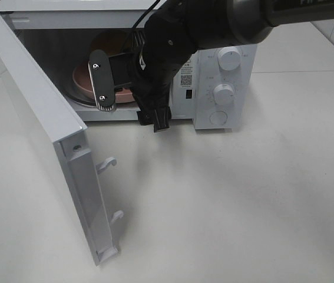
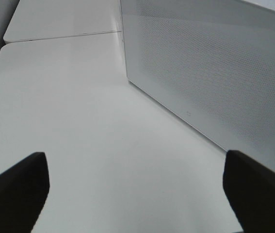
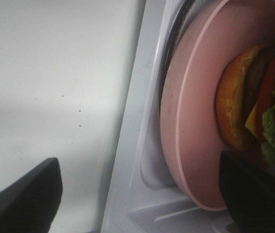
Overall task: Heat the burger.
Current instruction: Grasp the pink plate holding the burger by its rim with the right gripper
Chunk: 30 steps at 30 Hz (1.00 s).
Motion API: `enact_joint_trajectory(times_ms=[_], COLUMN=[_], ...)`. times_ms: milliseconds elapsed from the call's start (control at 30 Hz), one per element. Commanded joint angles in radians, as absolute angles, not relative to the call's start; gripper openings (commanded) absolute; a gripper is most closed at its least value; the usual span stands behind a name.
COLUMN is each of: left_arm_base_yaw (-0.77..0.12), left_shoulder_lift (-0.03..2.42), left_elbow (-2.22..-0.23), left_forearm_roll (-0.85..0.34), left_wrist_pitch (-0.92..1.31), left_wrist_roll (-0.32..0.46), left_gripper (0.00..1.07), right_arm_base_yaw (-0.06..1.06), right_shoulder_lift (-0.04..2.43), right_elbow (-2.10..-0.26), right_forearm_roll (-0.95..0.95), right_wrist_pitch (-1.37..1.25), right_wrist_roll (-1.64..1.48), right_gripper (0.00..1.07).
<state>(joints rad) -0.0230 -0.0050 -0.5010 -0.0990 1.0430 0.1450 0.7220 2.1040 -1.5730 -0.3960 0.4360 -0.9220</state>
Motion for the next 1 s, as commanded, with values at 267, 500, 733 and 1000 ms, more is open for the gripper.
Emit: enact_joint_trajectory(times_ms=[267,500,733,1000], left_arm_base_yaw=[-0.021,-0.021,-0.021,-0.021], left_shoulder_lift=[-0.023,-0.023,-0.023,-0.023], left_elbow=[-0.498,-0.498,-0.498,-0.498], left_forearm_roll=[-0.096,-0.076,-0.041,-0.006], left_wrist_pitch=[1.040,1.040,1.040,1.040], left_wrist_roll=[0.146,0.141,0.122,0.122], left_gripper=[0.89,0.89,0.89,0.89], right_arm_base_yaw=[0.699,0.699,0.695,0.678], right_shoulder_lift=[2.185,2.264,2.327,2.363], right_elbow=[-1.648,-1.725,-1.793,-1.826], right_forearm_roll=[-0.391,-0.393,-0.393,-0.394], right_wrist_pitch=[0.400,0.400,0.400,0.392], right_wrist_roll=[-0.902,-0.893,-0.890,-0.892], right_gripper=[0.83,0.82,0.82,0.80])
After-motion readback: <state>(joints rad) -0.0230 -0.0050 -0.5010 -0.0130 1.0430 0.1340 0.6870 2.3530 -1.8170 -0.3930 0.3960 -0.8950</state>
